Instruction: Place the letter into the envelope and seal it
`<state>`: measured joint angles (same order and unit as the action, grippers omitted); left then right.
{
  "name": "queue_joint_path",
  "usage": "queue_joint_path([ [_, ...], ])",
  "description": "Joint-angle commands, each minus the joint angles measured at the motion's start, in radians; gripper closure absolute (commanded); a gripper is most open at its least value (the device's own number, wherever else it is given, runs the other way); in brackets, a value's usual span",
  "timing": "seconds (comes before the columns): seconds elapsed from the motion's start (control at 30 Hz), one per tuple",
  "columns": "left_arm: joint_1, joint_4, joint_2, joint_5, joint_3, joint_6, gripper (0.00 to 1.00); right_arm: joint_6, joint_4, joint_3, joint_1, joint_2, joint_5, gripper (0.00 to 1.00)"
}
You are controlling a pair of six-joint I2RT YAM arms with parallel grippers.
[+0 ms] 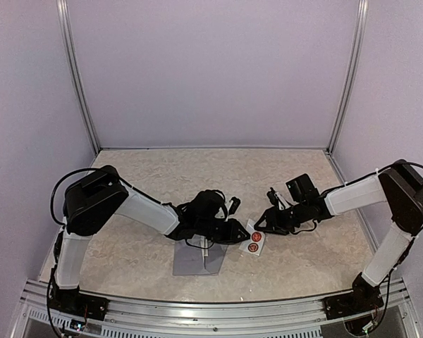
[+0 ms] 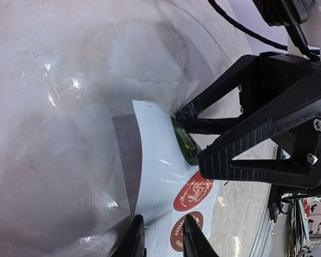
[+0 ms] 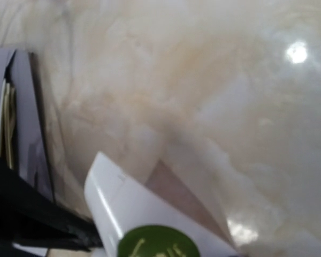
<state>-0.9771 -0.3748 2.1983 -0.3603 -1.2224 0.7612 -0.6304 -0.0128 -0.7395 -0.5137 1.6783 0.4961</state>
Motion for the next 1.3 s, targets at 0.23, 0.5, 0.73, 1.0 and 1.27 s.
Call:
queue_joint_path([
  [0.23,0.016,0.073,0.055,0.022,0.004,-0.014,0.77,-0.030,-0.040,0.047,0.007,0.028,0.084,0.73],
  [0.5,0.017,0.057,0.034,0.046,0.026,-0.012,0.77,-0.059,-0.073,0.054,0.006,0.001,0.094,0.98],
  [0.73,0.059,-0.055,-0.134,0.077,0.178,-0.009,0.56,-0.033,-0.096,0.059,0.006,-0.114,0.140,1.00],
  [1.0,0.059,-0.067,-0.405,-0.038,0.258,-0.065,0.25,0.054,-0.148,0.027,-0.010,-0.264,0.421,1.00],
  [1.27,0.016,-0.101,-0.499,-0.160,0.221,-0.069,0.27,0.072,-0.175,-0.015,-0.063,-0.361,0.524,1.00],
])
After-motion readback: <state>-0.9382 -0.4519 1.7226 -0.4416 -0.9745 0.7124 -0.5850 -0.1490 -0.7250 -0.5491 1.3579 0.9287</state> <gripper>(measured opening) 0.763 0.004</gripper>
